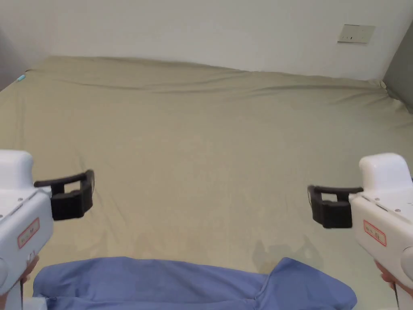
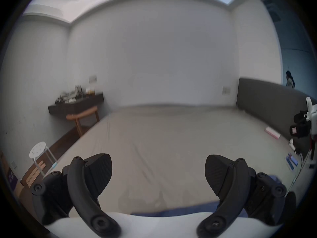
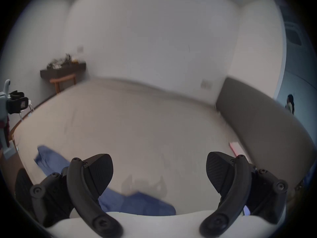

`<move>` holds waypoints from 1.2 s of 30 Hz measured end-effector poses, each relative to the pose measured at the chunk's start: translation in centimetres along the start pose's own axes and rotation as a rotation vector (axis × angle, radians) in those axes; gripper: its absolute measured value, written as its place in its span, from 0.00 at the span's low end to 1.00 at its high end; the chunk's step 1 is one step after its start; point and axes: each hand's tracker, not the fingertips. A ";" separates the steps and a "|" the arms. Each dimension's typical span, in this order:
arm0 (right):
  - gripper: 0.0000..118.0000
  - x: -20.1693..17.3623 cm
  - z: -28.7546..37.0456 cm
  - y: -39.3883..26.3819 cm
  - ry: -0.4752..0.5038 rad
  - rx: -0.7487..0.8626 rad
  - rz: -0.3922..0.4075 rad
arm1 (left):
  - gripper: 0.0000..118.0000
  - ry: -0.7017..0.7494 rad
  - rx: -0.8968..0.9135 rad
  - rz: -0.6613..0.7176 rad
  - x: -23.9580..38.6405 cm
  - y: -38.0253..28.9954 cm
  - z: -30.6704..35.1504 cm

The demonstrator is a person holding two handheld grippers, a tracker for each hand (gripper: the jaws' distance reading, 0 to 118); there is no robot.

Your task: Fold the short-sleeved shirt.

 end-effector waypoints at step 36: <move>0.00 -8.6 -1.6 -1.3 -0.051 0.140 0.038 | 0.42 -0.102 -0.338 -0.071 0.6 -10.6 -5.3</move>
